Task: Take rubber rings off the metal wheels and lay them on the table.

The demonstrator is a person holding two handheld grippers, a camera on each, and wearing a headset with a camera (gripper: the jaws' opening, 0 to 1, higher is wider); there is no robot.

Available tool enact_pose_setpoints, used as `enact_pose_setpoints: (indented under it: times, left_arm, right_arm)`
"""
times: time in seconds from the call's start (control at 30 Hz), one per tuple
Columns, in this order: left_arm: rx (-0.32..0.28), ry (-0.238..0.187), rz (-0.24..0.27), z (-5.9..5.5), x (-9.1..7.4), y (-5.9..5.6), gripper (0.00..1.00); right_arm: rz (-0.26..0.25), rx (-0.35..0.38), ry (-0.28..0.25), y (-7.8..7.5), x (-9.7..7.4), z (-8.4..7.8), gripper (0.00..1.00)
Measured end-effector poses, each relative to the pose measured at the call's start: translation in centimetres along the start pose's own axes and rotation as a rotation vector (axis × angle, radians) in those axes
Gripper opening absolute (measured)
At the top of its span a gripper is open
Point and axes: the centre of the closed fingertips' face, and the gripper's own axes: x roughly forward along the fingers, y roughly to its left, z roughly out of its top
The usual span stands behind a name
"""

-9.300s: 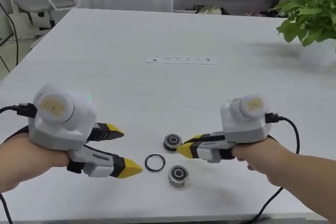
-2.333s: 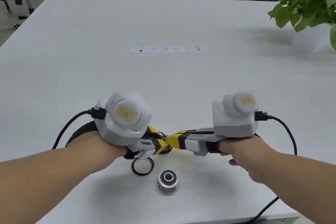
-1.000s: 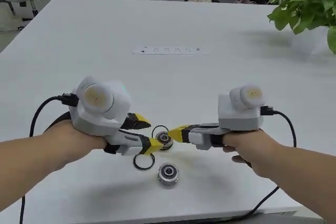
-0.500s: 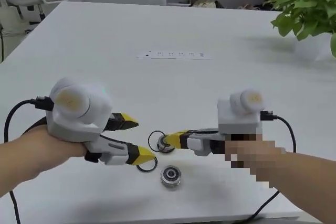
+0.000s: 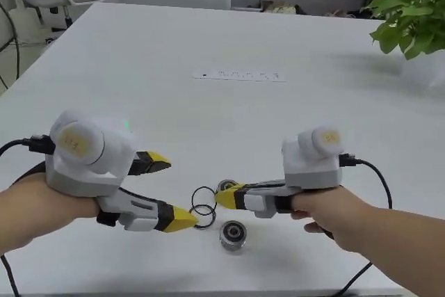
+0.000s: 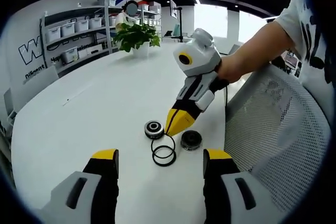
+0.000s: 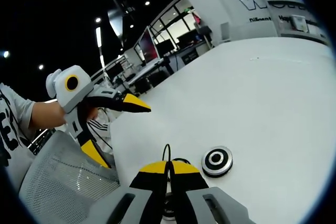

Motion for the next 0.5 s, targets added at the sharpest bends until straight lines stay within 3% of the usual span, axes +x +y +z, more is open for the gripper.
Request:
enact_pose_setpoints:
  times: [0.23,0.5]
  left_arm:
    - [-0.017,0.01,0.014,-0.8,-0.6,0.2,0.66]
    - [-0.024,0.02,0.022,-1.4,-1.0,0.4,0.67]
  right_arm:
    - [0.015,0.005,0.036,0.4,0.8,-0.8,0.0]
    - [-0.009,-0.012,0.064,-0.2,1.2,-1.4,0.0]
